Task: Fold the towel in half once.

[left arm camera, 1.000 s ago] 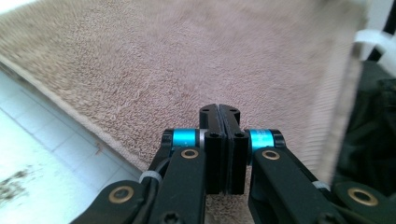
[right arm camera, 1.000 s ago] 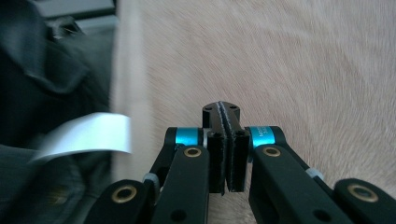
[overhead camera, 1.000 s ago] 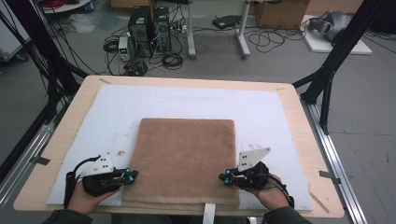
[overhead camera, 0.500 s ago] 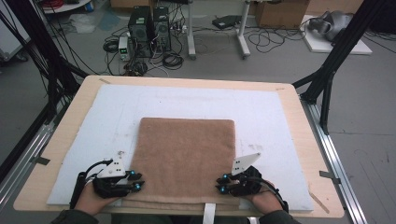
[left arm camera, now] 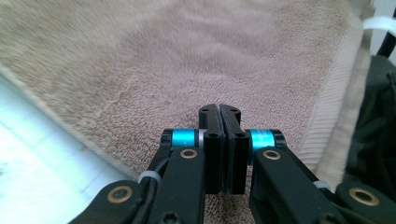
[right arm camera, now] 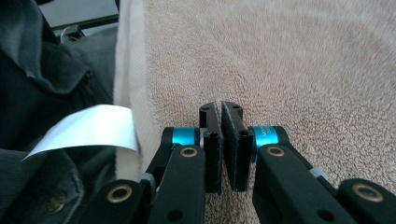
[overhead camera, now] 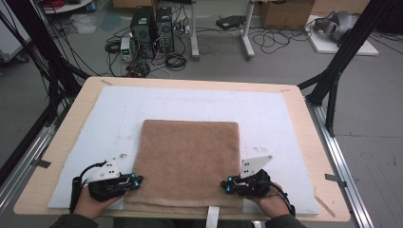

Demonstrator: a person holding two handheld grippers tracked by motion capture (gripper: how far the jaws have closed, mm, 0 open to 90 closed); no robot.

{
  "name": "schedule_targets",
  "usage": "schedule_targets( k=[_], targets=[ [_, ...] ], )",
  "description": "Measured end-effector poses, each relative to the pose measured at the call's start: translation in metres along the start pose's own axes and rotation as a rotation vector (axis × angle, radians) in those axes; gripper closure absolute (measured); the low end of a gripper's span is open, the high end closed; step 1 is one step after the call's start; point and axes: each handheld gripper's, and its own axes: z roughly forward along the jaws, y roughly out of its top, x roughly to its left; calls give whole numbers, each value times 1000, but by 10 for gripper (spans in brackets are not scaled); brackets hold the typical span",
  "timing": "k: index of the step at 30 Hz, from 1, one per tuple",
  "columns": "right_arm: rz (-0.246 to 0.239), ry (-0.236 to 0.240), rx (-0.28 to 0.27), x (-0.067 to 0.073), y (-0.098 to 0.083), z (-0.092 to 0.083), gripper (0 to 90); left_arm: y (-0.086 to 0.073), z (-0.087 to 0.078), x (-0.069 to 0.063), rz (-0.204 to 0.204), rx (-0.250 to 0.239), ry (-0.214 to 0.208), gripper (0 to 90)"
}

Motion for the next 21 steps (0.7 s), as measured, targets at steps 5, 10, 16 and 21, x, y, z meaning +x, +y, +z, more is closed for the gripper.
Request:
schedule_targets(
  k=[5, 10, 16, 21],
  targets=[
    [-6, 8, -29, 3, 6, -6, 869, 3, -13, -2, -11, -38, -10, 879],
    [-34, 15, -65, 13, 17, -20, 869, 6, -26, -8, 0, -56, -26, 879],
    [-38, 61, -34, 17, 18, -20, 835, -1, -22, -9, 1, 13, -50, 864],
    [9, 51, 59, 6, 0, 2, 780, -12, -5, -5, -8, 93, -40, 715]
  ],
)
